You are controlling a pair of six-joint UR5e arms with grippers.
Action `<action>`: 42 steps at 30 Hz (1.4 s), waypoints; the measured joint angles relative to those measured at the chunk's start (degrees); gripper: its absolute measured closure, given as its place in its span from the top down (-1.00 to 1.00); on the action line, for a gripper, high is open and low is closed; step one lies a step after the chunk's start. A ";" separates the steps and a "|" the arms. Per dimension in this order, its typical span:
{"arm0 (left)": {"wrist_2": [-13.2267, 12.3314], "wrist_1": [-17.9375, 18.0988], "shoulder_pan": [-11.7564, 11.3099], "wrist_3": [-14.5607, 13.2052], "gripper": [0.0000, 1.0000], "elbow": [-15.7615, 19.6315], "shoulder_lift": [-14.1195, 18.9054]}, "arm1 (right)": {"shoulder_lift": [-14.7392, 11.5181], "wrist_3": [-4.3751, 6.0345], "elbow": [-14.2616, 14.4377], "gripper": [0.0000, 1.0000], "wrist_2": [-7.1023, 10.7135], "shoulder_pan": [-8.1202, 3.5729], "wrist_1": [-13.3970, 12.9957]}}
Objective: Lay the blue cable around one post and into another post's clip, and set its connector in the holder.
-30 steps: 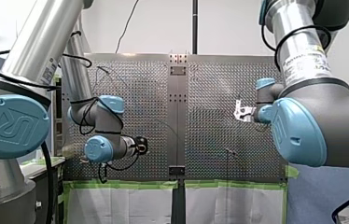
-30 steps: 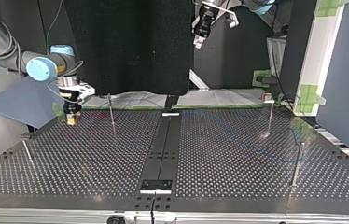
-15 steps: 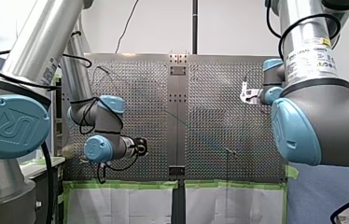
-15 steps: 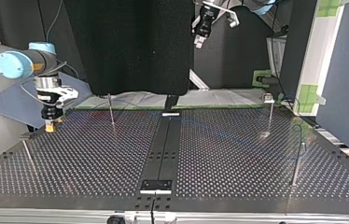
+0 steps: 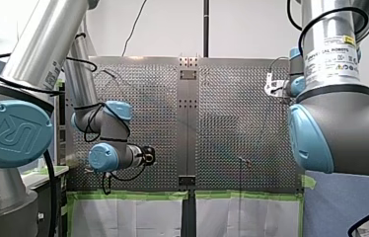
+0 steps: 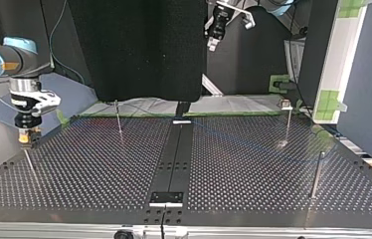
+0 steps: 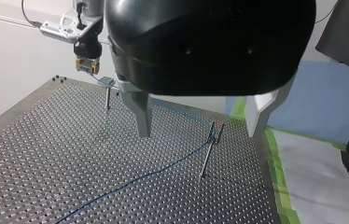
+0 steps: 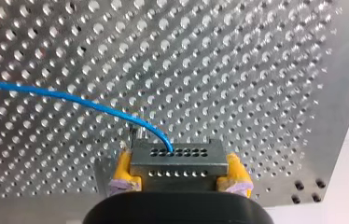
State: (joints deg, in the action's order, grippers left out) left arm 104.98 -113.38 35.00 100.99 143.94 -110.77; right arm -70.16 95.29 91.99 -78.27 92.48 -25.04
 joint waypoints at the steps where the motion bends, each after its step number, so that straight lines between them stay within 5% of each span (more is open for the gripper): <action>1: 0.00 -0.02 0.00 -0.02 1.00 0.00 0.00 | -0.04 -0.03 0.00 -1.00 -0.01 -0.22 0.29; 21: 0.00 -0.45 0.00 -0.27 1.00 0.00 0.00 | 0.70 -0.54 0.49 -1.00 -0.65 -2.44 -0.01; 42: 0.04 -2.47 -0.06 -0.20 1.00 -0.86 0.00 | 2.94 -0.69 0.26 -1.00 6.14 -4.45 -2.37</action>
State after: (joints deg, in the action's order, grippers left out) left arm 105.02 -115.85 34.94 100.79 143.08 -110.77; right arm -67.22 94.60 92.25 -72.13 88.03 -27.41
